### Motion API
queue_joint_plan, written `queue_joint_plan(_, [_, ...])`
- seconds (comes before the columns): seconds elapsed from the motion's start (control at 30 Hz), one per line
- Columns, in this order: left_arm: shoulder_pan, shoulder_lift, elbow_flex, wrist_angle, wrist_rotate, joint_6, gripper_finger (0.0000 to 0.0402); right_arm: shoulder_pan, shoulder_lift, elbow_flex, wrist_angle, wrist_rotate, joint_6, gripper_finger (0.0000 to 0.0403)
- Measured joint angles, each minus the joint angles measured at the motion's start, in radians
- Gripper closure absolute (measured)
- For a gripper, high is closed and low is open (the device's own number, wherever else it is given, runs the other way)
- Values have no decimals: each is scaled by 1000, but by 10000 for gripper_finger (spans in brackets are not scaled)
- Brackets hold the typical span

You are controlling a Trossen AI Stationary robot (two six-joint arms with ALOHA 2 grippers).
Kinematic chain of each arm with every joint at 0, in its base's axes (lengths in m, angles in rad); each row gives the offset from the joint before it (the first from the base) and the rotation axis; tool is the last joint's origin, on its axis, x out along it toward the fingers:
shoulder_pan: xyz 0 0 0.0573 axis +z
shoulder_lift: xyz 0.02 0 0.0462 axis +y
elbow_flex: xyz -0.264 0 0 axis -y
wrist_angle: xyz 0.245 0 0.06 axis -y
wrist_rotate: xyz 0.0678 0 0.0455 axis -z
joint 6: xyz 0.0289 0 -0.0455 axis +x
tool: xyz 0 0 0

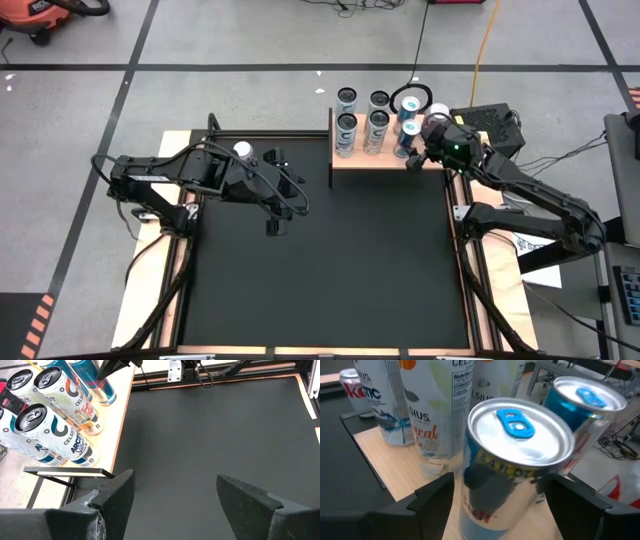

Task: Place canned beverage on shelf
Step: Put the blue soda can on the shelf aligned with the other blue soda can

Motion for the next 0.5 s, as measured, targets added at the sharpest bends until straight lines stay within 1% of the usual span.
queue_joint_plan(0.27, [0, 0, 0, 0, 0, 0, 119, 0, -38, 0, -4, 4, -21, 117])
queue_joint_plan(0.5, [0, 0, 0, 0, -2, 0, 119, 0, -103, 0, -37, -1, -19, 117])
